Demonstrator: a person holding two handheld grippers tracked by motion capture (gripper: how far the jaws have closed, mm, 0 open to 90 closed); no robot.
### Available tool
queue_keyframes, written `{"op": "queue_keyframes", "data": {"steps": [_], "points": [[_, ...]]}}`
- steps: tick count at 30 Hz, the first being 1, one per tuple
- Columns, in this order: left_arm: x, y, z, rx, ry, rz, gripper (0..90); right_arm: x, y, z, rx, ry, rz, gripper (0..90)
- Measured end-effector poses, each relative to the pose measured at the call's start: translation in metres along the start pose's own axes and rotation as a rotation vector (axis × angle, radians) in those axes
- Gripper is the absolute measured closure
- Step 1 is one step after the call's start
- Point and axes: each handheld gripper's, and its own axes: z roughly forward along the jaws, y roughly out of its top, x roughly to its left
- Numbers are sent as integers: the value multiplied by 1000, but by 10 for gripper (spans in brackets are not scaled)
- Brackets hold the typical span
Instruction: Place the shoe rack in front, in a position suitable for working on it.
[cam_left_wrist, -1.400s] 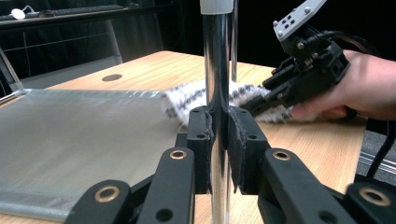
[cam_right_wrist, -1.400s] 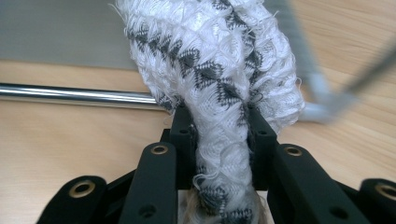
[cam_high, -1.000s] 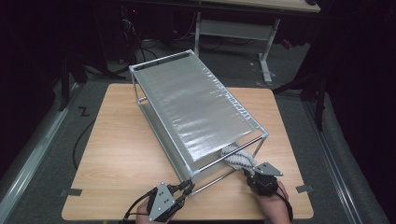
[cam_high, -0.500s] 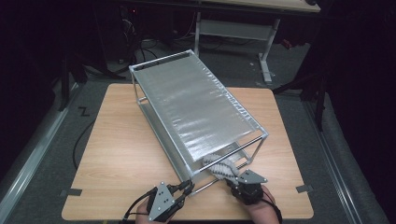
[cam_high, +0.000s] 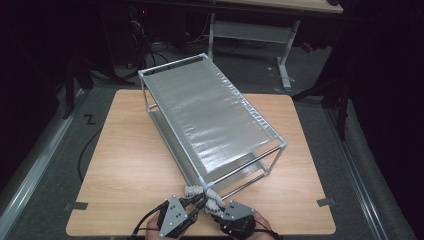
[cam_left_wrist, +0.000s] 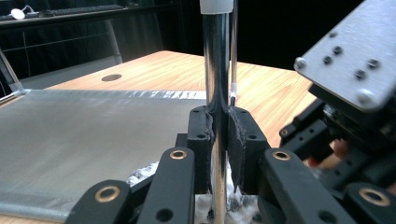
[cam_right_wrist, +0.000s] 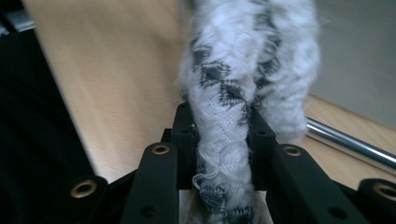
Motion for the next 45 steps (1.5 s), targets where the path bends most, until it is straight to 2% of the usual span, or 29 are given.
{"op": "queue_keyframes", "data": {"steps": [2, 6, 14, 19, 25, 32, 35, 40, 45], "points": [[0, 0, 0, 0, 0, 1, 795, 3, 1, 1, 0, -4, -20, 718], [0, 0, 0, 0, 0, 2, 795, 0, 0, 0, -2, 8, 11, 725], [0, 0, 0, 1, 2, 1, 795, -6, -1, -2, -9, -25, 11, 734], [0, 0, -1, 2, 3, 3, 795, -17, -3, -7, -20, -65, 49, 740], [0, 0, -1, 3, 4, 5, 794, -39, -10, -21, -36, -117, 126, 744], [0, 0, -1, 2, 6, 7, 794, -60, -14, -49, -131, -198, 198, 748], [0, 0, -1, 3, 5, 6, 794, -66, -15, -63, -181, -240, 210, 750], [0, 0, -2, 2, 7, 10, 793, -71, -10, -91, -283, -285, 245, 748], [0, -1, -2, 2, 7, 12, 793, -69, 2, -122, -399, -342, 247, 758]]}}
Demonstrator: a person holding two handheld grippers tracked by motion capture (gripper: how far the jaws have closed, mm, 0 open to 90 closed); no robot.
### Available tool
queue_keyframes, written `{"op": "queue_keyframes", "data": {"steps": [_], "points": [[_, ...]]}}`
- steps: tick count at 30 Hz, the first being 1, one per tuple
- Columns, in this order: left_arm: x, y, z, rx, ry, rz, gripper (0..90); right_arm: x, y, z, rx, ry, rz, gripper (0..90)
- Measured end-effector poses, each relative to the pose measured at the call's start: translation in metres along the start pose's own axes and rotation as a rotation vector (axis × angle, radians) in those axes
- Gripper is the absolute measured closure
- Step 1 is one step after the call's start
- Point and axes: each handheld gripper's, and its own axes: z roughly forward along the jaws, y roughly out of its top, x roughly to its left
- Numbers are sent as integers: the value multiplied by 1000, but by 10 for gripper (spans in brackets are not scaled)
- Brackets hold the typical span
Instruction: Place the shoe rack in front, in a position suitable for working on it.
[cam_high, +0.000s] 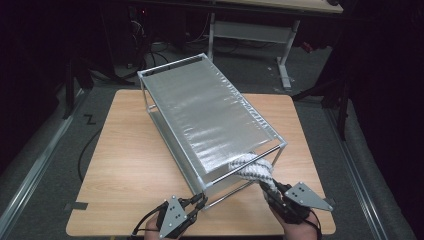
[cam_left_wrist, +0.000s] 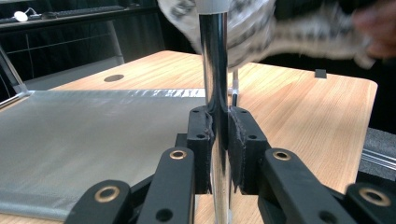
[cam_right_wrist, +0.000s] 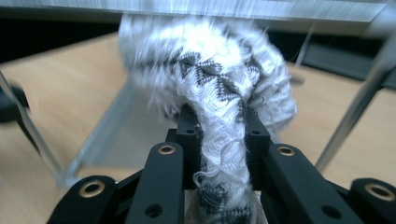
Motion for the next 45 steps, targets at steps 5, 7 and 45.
{"op": "queue_keyframes", "data": {"steps": [5, 7, 45], "points": [[0, 0, 0, -2, 1, -1, 794, -1, 23, -16, -112, -27, -2, 764], [0, 0, 0, -1, 3, -1, 793, -1, 31, -18, -143, -36, -5, 764], [-8, -26, 6, 82, 82, 73, 786, 67, 34, 20, -131, 120, -118, 757]]}}
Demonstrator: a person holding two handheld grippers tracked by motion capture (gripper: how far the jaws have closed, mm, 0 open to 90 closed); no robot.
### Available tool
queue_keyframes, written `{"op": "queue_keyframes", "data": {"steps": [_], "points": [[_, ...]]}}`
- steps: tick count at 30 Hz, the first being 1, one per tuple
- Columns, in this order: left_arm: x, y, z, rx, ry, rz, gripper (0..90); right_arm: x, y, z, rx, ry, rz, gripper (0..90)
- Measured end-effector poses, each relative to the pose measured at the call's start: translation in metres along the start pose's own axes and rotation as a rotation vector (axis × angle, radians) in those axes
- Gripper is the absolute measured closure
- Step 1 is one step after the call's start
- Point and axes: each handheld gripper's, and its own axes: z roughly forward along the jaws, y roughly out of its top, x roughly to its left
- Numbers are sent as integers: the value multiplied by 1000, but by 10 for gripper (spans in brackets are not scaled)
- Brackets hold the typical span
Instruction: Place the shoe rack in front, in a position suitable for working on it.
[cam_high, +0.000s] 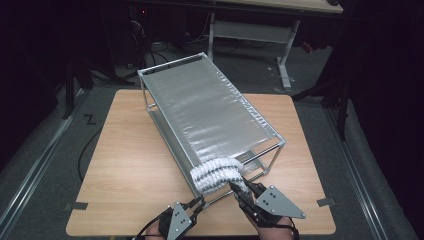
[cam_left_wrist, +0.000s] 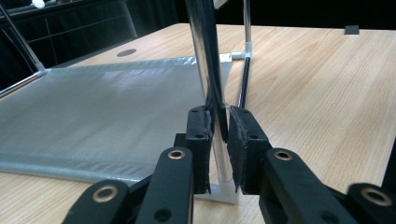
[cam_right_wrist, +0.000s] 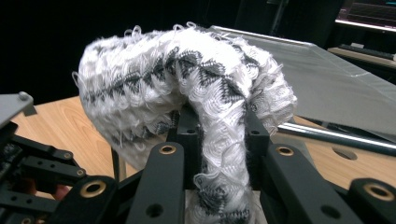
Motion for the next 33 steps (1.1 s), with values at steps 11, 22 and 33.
{"op": "queue_keyframes", "data": {"steps": [11, 22, 33], "points": [[-1, 4, 2, -38, -1, -1, 778, -21, -8, -2, 29, -59, 32, 758], [1, 5, 24, 10, -30, -81, 533, -22, 5, -13, -38, -86, 33, 768], [1, 2, 26, 44, -30, -64, 790, -62, 36, -10, -115, -278, 35, 768]]}}
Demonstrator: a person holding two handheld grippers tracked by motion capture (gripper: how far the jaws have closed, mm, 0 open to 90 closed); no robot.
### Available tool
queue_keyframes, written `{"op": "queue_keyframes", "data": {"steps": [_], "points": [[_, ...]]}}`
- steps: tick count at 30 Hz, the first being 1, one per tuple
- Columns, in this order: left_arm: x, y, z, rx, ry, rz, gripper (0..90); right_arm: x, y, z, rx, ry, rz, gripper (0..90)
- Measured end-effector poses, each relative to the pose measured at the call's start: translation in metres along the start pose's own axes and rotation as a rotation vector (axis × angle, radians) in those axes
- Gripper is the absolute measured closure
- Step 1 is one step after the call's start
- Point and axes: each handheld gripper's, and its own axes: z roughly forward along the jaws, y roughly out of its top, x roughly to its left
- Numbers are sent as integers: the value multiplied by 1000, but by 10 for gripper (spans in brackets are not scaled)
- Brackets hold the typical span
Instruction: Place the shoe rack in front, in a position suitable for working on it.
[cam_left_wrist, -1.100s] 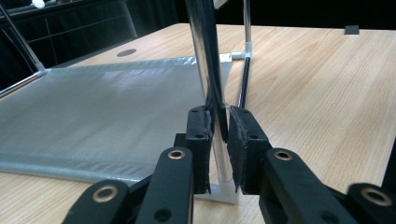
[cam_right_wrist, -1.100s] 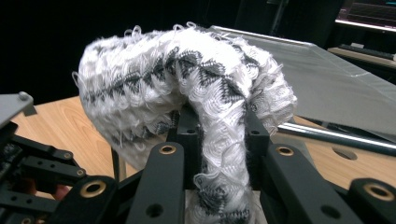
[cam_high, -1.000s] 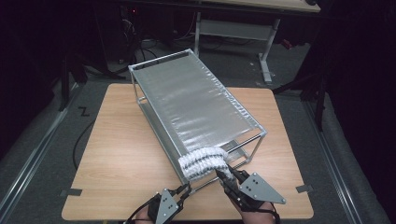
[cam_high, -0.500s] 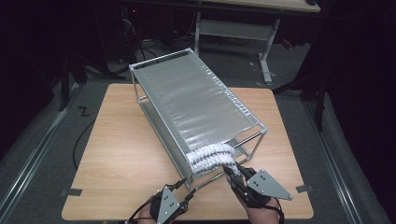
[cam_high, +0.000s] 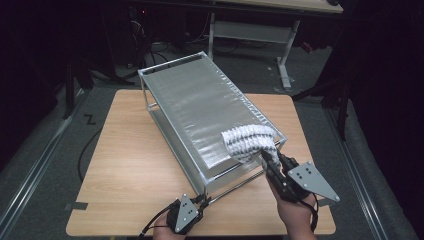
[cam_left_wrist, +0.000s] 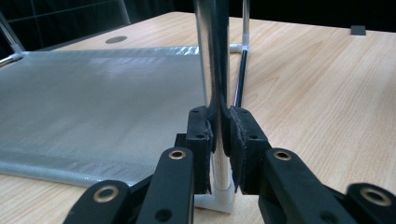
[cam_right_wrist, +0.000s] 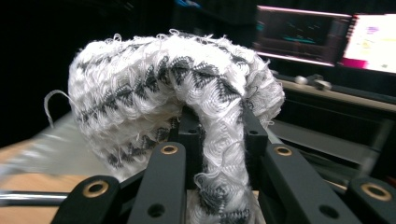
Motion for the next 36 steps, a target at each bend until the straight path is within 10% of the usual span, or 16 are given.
{"op": "queue_keyframes", "data": {"steps": [10, 21, 27, 36], "points": [[-5, 0, -1, -6, -3, 13, 790, -4, 20, 15, -41, -33, -3, 768], [-5, 0, -1, -7, -7, 8, 791, 36, -35, -13, 74, 153, 5, 767], [-5, 0, -1, -4, -6, 13, 791, 72, -39, -23, 93, 265, -84, 767], [-3, -1, -4, -5, -6, 8, 792, 75, -45, -20, 116, 247, -133, 767]]}}
